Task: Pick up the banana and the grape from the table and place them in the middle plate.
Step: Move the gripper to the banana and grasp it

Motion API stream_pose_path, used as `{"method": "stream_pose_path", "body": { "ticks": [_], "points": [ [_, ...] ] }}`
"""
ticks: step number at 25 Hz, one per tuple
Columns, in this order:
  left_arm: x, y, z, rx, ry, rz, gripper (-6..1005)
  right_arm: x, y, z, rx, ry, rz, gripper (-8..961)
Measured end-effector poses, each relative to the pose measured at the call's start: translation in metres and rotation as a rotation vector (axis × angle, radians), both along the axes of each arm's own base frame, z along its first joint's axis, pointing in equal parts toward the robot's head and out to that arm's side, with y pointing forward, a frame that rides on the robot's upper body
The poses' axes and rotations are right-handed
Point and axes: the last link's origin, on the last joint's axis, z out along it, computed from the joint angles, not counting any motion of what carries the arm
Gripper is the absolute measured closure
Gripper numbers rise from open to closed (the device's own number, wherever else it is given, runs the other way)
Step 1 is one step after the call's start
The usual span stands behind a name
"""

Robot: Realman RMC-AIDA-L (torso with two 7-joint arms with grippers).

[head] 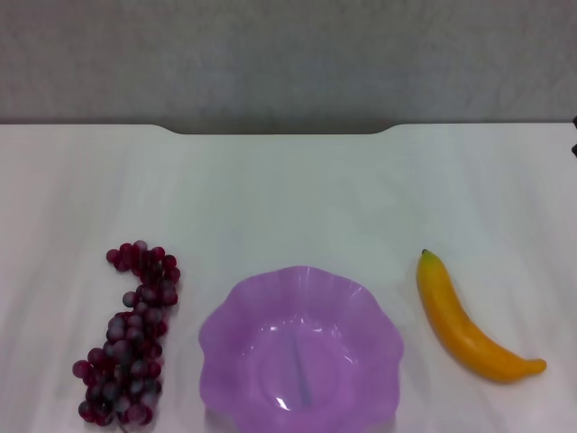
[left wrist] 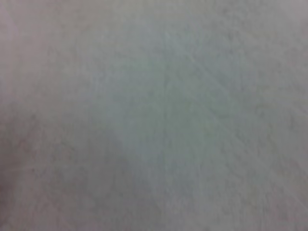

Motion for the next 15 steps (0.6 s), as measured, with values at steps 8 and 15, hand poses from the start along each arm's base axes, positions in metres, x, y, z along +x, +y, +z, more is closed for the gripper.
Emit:
{"method": "stream_pose_path", "body": {
  "ticks": [8, 15],
  "points": [
    [0.0037, 0.0011, 0.0013, 0.004, -0.004, -0.011, 184, -0.0001, 0.0002, 0.0005, -0.010, 0.020, 0.003, 224],
    [0.0058, 0.0012, 0.0011, 0.001, -0.003, -0.018, 185, -0.0011, 0.0007, 0.0011, -0.010, 0.022, 0.007, 224]
  ]
}}
